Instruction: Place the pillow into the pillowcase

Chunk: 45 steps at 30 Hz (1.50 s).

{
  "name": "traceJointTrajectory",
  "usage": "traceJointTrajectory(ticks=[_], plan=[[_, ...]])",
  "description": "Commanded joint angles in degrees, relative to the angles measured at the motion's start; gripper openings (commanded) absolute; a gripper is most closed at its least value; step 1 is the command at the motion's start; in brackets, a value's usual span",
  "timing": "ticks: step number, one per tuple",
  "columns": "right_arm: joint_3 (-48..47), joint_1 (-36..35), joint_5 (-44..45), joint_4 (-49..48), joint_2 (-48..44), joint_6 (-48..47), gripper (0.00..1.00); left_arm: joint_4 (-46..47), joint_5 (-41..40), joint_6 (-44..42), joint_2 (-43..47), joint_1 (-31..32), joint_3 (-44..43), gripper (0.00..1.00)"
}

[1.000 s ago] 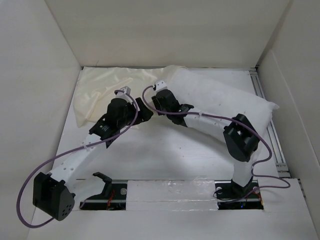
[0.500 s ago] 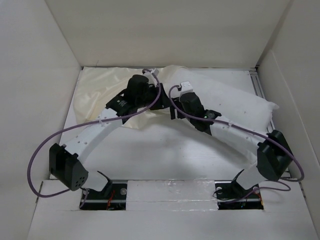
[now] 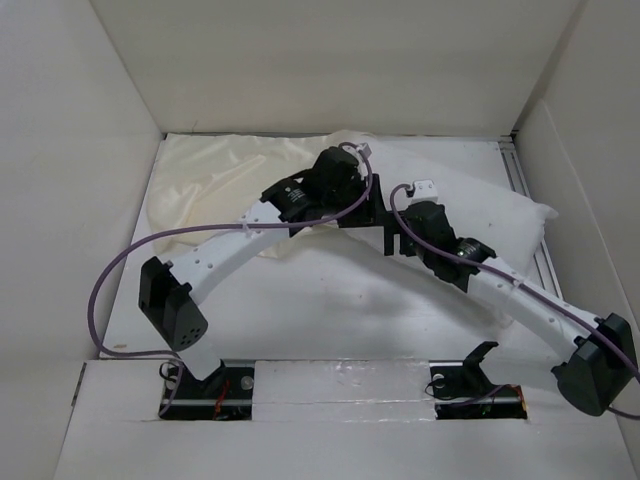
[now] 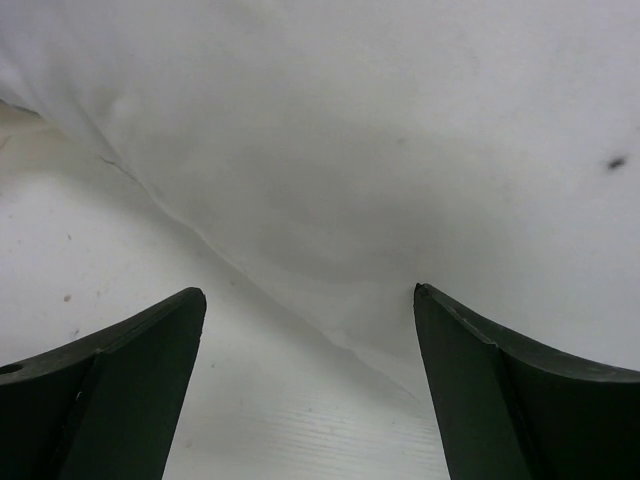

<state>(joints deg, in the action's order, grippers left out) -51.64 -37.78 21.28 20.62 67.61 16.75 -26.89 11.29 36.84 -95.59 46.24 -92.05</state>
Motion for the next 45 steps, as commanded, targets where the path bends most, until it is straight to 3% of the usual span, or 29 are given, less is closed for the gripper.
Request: traceJointTrajectory(ticks=[1, 4, 6, 7, 11, 14, 16, 17, 24, 27, 30, 33, 34, 39, 45], plan=[[-4.00, -3.09, -7.13, -2.43, -12.07, 0.65, 0.91, -9.92, -49.51, -0.46, -11.18, -9.68, 1.01, 0.46], [-4.52, -2.56, -3.71, -0.24, -11.28, 1.96, 0.95, -13.18, -54.08, 1.74, -14.26, -9.68, -3.20, 0.73], [-4.53, -2.56, -3.70, 0.56, -10.49, 1.97, 0.95, -14.50, -51.66, 2.27, -15.67, -10.99, -5.50, 0.81], [-4.53, -2.04, -4.66, -0.14, -10.49, 1.97, 1.00, -13.81, -49.19, 1.40, -15.68, -11.78, -5.51, 0.81], [-3.03, -0.99, -7.29, -1.73, -11.98, 0.47, 1.00, -2.83, -36.27, -2.73, -11.21, -14.68, 0.36, 0.82], [-3.03, -0.98, -8.09, -1.73, -11.98, -0.14, 1.00, -1.58, -30.13, -1.43, -11.20, -16.26, -0.49, 0.82], [-3.03, -0.46, -7.49, -1.73, -11.98, -0.14, 1.00, 4.78, -21.00, -1.42, -9.71, -20.30, 2.21, 0.82], [-3.03, -0.45, -6.70, -0.94, -11.02, -0.14, 1.00, 7.97, -12.26, -1.42, -8.57, -21.53, 4.23, 0.82], [-3.73, 1.30, -2.30, 1.53, -6.19, 3.98, 1.00, 22.22, 7.84, -1.42, -4.70, -24.09, 10.75, 0.82], [-4.96, 3.41, -1.60, 1.00, -2.94, 6.00, 1.00, 26.62, 12.07, -1.42, -3.20, -24.09, 13.47, 0.82], [-8.03, 5.43, -0.63, 2.31, 0.76, 8.38, 1.00, 27.51, 11.39, -1.42, -1.79, -24.09, 14.88, 0.82], [-9.71, 6.14, 1.74, 2.32, 1.38, 10.66, 1.00, 23.57, 3.67, -0.80, -0.65, -24.09, 14.88, 0.86], [-9.71, 6.75, 1.23, 2.32, 0.68, 10.67, 1.00, 22.08, -2.44, 0.24, 0.31, -24.09, 14.88, 0.87], [-10.33, 7.37, 0.00, 1.26, -2.05, 10.05, 1.00, 15.04, -13.56, -0.18, 1.72, -24.09, 11.21, 0.87], [-8.49, 7.37, -5.71, -1.64, -2.06, 5.23, 1.00, 7.04, -18.85, -3.27, -1.17, -21.98, 6.19, 0.78]])
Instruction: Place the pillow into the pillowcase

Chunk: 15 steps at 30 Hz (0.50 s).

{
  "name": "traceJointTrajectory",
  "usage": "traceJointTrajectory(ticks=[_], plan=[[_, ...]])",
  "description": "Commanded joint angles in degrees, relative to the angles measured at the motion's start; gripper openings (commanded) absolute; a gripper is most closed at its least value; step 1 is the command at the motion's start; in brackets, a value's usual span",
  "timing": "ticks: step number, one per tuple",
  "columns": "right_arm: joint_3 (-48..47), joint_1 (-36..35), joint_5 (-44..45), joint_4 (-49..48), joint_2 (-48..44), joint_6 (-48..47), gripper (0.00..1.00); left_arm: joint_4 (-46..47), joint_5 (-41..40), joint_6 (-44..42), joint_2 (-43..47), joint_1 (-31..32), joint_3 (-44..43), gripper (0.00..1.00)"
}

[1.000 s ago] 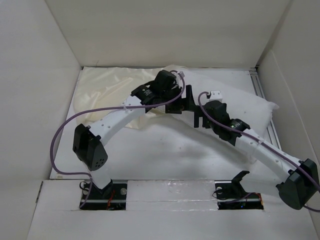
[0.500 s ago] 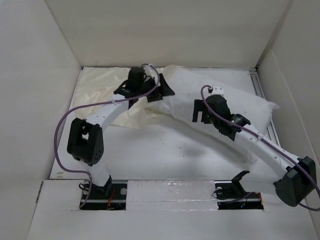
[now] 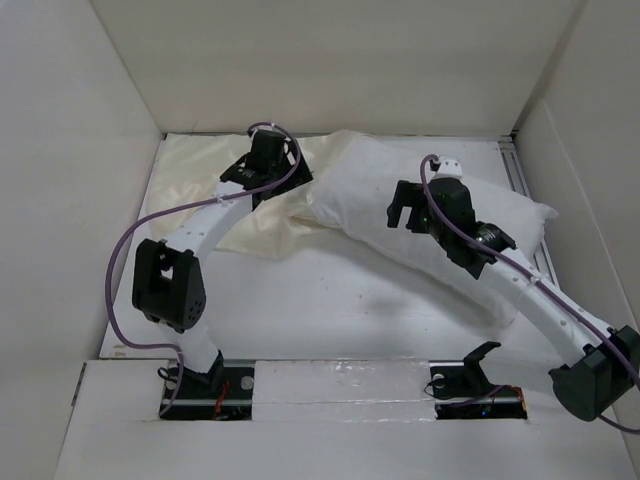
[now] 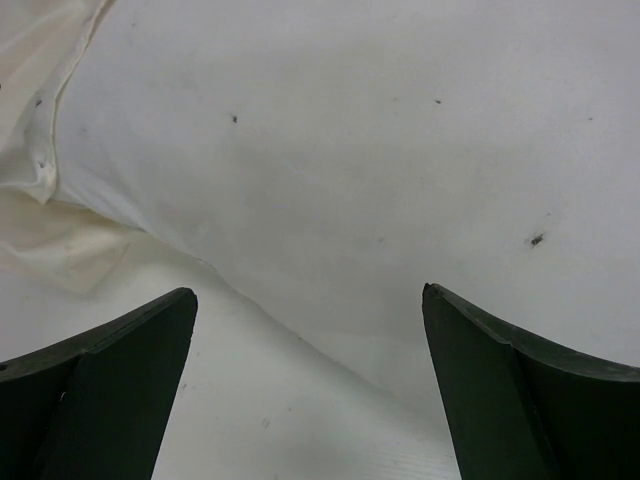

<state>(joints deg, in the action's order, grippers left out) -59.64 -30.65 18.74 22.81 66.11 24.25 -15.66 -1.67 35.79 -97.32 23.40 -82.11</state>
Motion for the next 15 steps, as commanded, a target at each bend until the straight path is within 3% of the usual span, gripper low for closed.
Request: traceJointTrajectory(ticks=[1, 7, 14, 15], plan=[[-0.48, 0.24, -3.71, -3.82, -0.54, -2.28, 1.00, -4.99, -5.89, -2.22, -0.49, 1.38, -4.37, 0.78], [-0.48, -0.89, -6.78, -5.32, 1.91, -3.41, 1.00, -1.84, 3.86, -6.25, -2.88, 1.39, -4.04, 0.76], [-1.53, -3.35, -6.17, -5.84, 5.00, -6.05, 1.00, -3.06, 4.57, -8.11, -8.58, 5.34, -7.63, 0.78], [-1.54, -3.36, -6.17, -5.84, 5.69, -6.06, 1.00, -3.06, 5.09, -8.11, -9.20, 5.34, -7.63, 0.65]])
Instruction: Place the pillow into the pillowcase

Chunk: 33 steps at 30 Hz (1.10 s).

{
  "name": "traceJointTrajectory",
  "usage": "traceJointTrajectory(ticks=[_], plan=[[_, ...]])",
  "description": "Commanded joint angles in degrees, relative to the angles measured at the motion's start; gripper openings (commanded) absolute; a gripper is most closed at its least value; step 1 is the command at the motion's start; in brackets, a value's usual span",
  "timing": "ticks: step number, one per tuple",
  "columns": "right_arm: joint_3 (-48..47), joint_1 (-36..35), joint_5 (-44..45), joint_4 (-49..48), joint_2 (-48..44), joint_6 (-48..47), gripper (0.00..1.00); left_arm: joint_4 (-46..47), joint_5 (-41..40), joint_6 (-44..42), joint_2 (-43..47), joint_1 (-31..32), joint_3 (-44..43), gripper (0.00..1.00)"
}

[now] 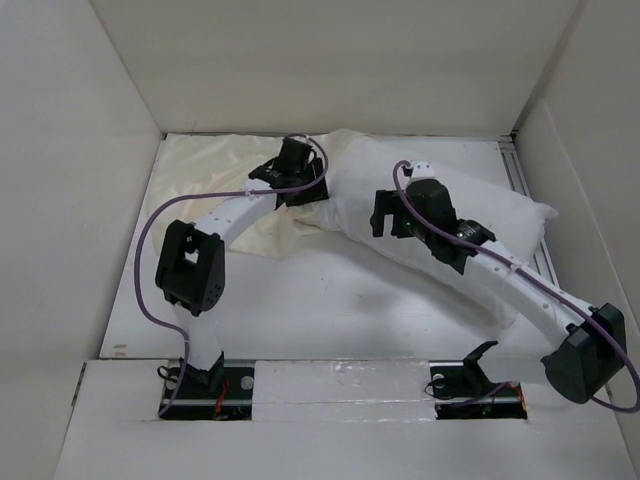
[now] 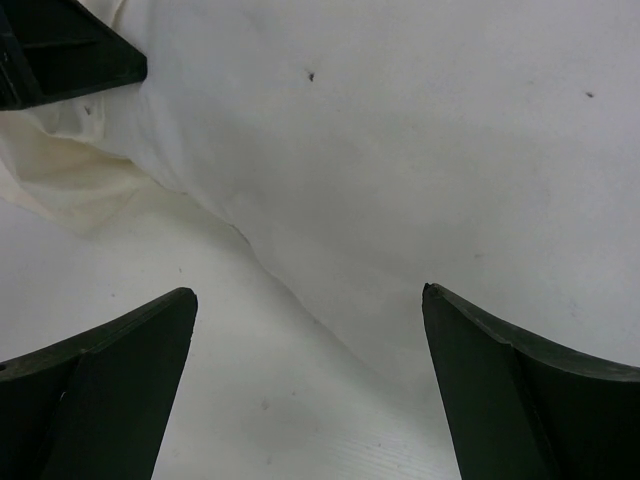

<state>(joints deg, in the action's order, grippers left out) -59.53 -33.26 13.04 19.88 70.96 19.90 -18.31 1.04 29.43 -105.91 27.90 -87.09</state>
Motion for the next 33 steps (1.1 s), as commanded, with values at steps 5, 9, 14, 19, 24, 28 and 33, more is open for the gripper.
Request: traceJointTrajectory(ticks=[5, 9, 14, 19, 24, 28, 33], plan=[[0.20, -4.70, -3.72, -10.53, 2.86, -8.63, 1.00, -1.98, 0.65, -1.74, -0.09, 1.63, -4.04, 0.00], [0.11, -9.45, 3.97, -15.29, 7.17, -10.84, 1.00, -6.82, -2.00, -2.36, 1.84, 4.00, -8.88, 0.00], [-5.66, -9.64, 9.91, -20.32, 18.31, -12.17, 1.00, -8.68, 1.86, -2.36, 4.82, 4.53, -10.73, 0.00], [-8.24, -4.98, 5.24, -25.22, 27.83, -7.08, 0.72, -8.07, 3.71, -2.88, 7.21, 4.53, -8.19, 0.00], [-3.77, -3.40, 2.44, -35.86, 26.08, -4.78, 0.00, -6.57, 7.57, -2.89, 7.73, 4.53, -4.59, 0.00], [-2.27, -3.40, 0.06, -40.70, 23.18, -3.56, 0.00, -4.73, 10.03, -2.37, 8.26, 4.53, -1.34, 0.00], [-4.45, -2.87, 5.93, -34.42, 21.85, 3.47, 0.00, -3.58, 10.83, -2.36, 11.59, 4.53, 1.92, 0.00]])
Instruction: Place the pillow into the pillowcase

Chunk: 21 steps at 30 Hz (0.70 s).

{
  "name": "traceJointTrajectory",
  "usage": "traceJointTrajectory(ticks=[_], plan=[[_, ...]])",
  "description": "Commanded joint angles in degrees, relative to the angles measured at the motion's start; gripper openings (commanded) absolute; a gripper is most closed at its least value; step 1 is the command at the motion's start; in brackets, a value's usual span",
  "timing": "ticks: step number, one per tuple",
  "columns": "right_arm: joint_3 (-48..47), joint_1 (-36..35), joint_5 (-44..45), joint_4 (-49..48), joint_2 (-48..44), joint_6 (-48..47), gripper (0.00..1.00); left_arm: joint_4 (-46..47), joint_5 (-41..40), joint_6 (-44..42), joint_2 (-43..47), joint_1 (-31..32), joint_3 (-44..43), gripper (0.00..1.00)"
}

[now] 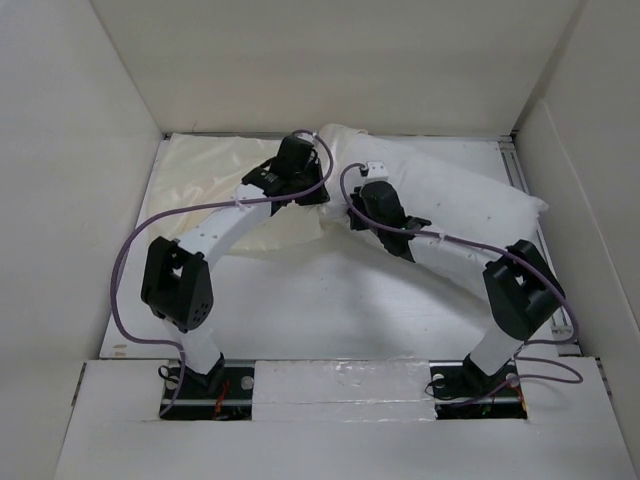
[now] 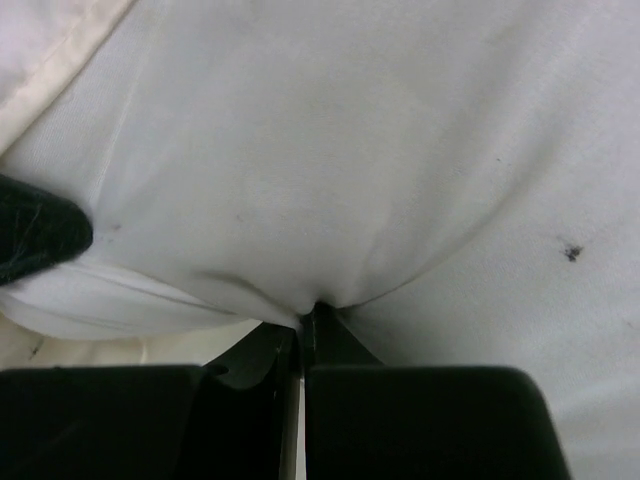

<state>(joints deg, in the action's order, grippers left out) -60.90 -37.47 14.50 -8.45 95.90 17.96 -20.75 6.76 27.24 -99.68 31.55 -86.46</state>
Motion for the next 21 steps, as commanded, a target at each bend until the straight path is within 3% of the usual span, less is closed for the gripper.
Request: traceJointTrajectory(ticks=[1, 7, 12, 14, 17, 20, 21], plan=[[-4.47, 1.35, 8.48, -3.10, -2.39, 6.90, 0.00, -1.13, 5.10, -0.17, 5.98, 0.88, 2.16, 0.00], [-17.22, 1.88, 14.94, 15.10, 4.90, 13.15, 0.00, -0.60, 5.10, -0.17, 9.59, 0.88, 3.57, 0.00], [-16.53, 0.83, 14.94, 15.13, 5.53, 14.21, 0.00, -1.22, 5.10, -0.17, 10.12, 0.88, 3.57, 0.00], [-16.53, 0.82, 14.94, 15.13, 6.58, 14.21, 0.00, -1.22, 5.10, -0.17, 10.12, 0.88, 3.05, 0.16], [-14.95, -0.58, 13.19, 15.65, 7.11, 14.21, 0.00, -1.22, 3.70, 0.35, 9.41, 0.88, 2.52, 0.28], [-11.97, -1.29, 10.20, 12.50, 7.11, 14.91, 0.00, -1.83, 1.94, 1.06, 8.01, 0.88, 1.82, 0.30], [-11.26, -1.81, 10.20, 11.27, 7.11, 14.92, 0.00, -2.36, 1.15, 1.06, 7.05, 0.88, 1.12, 0.20]])
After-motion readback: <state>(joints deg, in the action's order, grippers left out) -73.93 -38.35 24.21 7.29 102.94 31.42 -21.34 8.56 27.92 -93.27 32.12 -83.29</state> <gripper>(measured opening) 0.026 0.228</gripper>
